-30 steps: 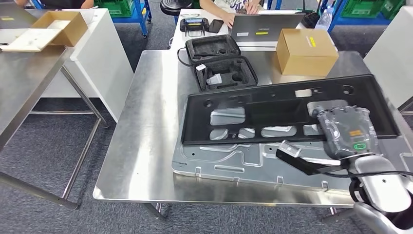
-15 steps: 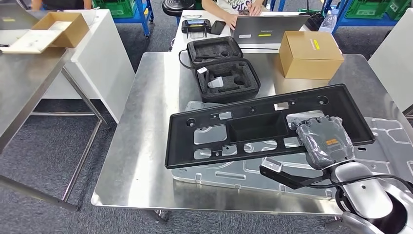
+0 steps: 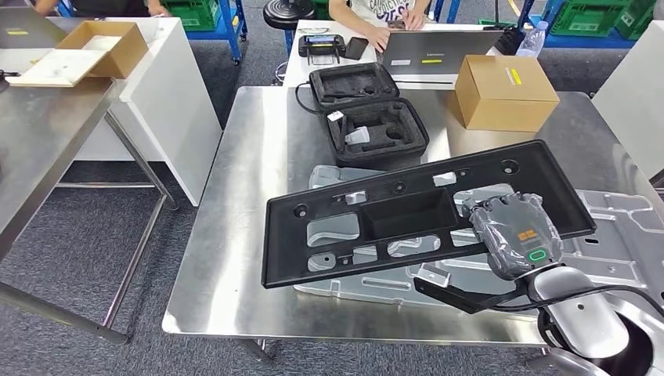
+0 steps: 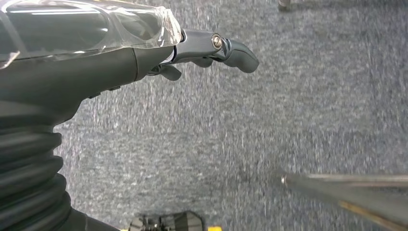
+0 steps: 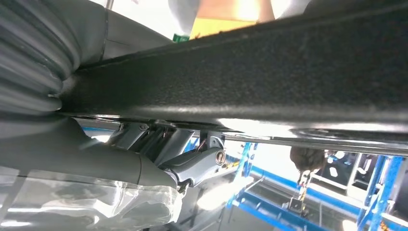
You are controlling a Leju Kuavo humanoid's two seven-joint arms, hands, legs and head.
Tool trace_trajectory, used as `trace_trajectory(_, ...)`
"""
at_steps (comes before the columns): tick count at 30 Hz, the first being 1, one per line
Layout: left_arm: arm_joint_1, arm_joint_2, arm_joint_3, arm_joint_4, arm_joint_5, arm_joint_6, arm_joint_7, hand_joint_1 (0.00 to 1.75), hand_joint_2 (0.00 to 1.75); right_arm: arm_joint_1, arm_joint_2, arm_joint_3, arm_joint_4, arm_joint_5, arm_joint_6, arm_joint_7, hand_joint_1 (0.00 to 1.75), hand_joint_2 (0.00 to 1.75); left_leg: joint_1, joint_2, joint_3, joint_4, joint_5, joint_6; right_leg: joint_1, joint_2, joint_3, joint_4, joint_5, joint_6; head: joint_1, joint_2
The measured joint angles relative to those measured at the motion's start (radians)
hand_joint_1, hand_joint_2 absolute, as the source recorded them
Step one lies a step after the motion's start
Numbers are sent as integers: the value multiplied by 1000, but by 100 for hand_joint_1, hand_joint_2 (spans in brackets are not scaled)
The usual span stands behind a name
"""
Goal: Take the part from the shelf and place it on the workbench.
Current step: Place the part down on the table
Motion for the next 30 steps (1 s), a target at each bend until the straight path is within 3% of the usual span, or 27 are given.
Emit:
trace_trajectory(3, -1, 0, 0, 0, 0, 6, 5, 0, 175, 7, -6, 0, -1, 8, 8, 19, 175, 175, 0, 1, 6, -7, 3, 9, 5, -1, -94, 199, -97, 2, 3, 0)
trace_trajectory(4, 1, -1, 0, 0, 0, 7, 6, 0, 175, 12, -8, 0, -1, 14, 11, 27, 175, 175, 0, 1, 6, -6, 2, 10, 6, -1, -122, 252, -113, 3, 4, 0)
trace_trajectory(5, 2, -1, 0, 0, 0, 9, 6, 0, 175, 18, -10, 0, -1, 21, 13, 35, 175, 175, 0, 1, 6, -5, 1, 10, 5, -1, -133, 269, -108, 5, 4, 0)
trace_trajectory(6, 4, -2, 0, 0, 0, 10, 7, 0, 175, 23, -12, -1, -1, 28, 15, 43, 175, 175, 1, 1, 7, -3, 0, 9, 4, -1, -123, 243, -85, 8, 4, 0)
trace_trajectory(8, 6, -1, 0, 0, 0, 12, 7, 0, 175, 31, -16, -7, -1, 42, 17, 57, 175, 175, 3, 0, 7, 6, -8, -1, -2, -3, -57, 105, -13, 16, 5, 0)
trace_trajectory(10, 5, 0, 1, 0, 0, 14, 8, 0, 175, 42, -19, -15, -1, 51, 17, 67, 175, 175, 0, -2, 5, 20, -19, -12, -7, -1, -3, -5, 25, 10, 7, 0)
trace_trajectory(14, 7, 2, 2, 0, 1, 16, 10, 0, 175, 73, -26, -37, -1, 68, 16, 77, 175, 175, 1, -2, -5, 45, -39, -24, -5, 3, 1, -16, 23, -18, 5, 0)
trace_trajectory(16, 6, 1, 2, 0, 2, 16, 10, 0, 175, 86, -28, -55, -1, 77, 16, 78, 175, 175, 6, -1, -41, 133, -91, -35, -4, 3, 0, -15, 24, -26, 4, 0)
trace_trajectory(18, 6, 1, 2, 0, 2, 16, 10, 0, 175, 104, -28, -79, -1, 86, 17, 78, 175, 175, 7, 0, -110, 281, -158, -40, -2, 2, -1, -15, 24, -28, 3, 0)
trace_trajectory(19, 7, 1, 2, 0, 2, 16, 10, 0, 175, 114, -29, -91, -1, 88, 16, 78, 175, 175, 7, -1, -139, 337, -176, -39, 0, 2, -1, -15, 23, -29, 3, 0)
trace_trajectory(20, 8, 1, 2, 0, 2, 15, 11, 0, 175, 122, -29, -101, -1, 90, 16, 78, 175, 175, 6, -1, -152, 359, -176, -35, 4, 2, -1, -15, 23, -30, 3, 0)
trace_trajectory(21, 8, 1, 2, 0, 2, 15, 12, 0, 175, 129, -29, -110, -1, 92, 15, 78, 175, 175, 3, -1, -145, 337, -156, -26, 8, 3, 1, -15, 22, -31, 3, 0)
trace_trajectory(23, 6, 2, 2, 0, 1, 11, 13, 0, 175, 139, -29, -129, -1, 92, 14, 78, 87, 87, -10, -2, -85, 198, -80, 4, 14, 4, 5, -16, 20, -33, 3, 0)
trace_trajectory(25, 4, 5, 2, 0, 0, 4, 13, 0, 175, 146, -28, -147, -1, 91, 12, 78, 0, 0, -29, -1, -29, 71, -28, 36, 18, 5, 6, -17, 19, -33, 3, 0)
trace_trajectory(26, 3, 7, 2, 0, 0, -1, 13, 0, 175, 148, -28, -153, -1, 89, 11, 78, 0, 0, -37, 0, -18, 43, -20, 45, 17, 5, 6, -18, 18, -32, 3, 0)
trace_trajectory(28, 2, 9, 2, 0, 0, -3, 12, 0, 175, 152, -28, -160, -1, 85, 8, 78, 0, 0, -40, 3, -13, 27, -17, 46, 17, 3, 8, -23, 19, -25, 3, 0)
trace_trajectory(30, 2, 9, 2, 0, 2, 4, 12, 0, 87, 153, -30, -166, -1, 83, 6, 78, 0, 0, -33, 2, -3, 8, -7, 42, 18, 1, 3, -5, 1, -18, 4, 0)
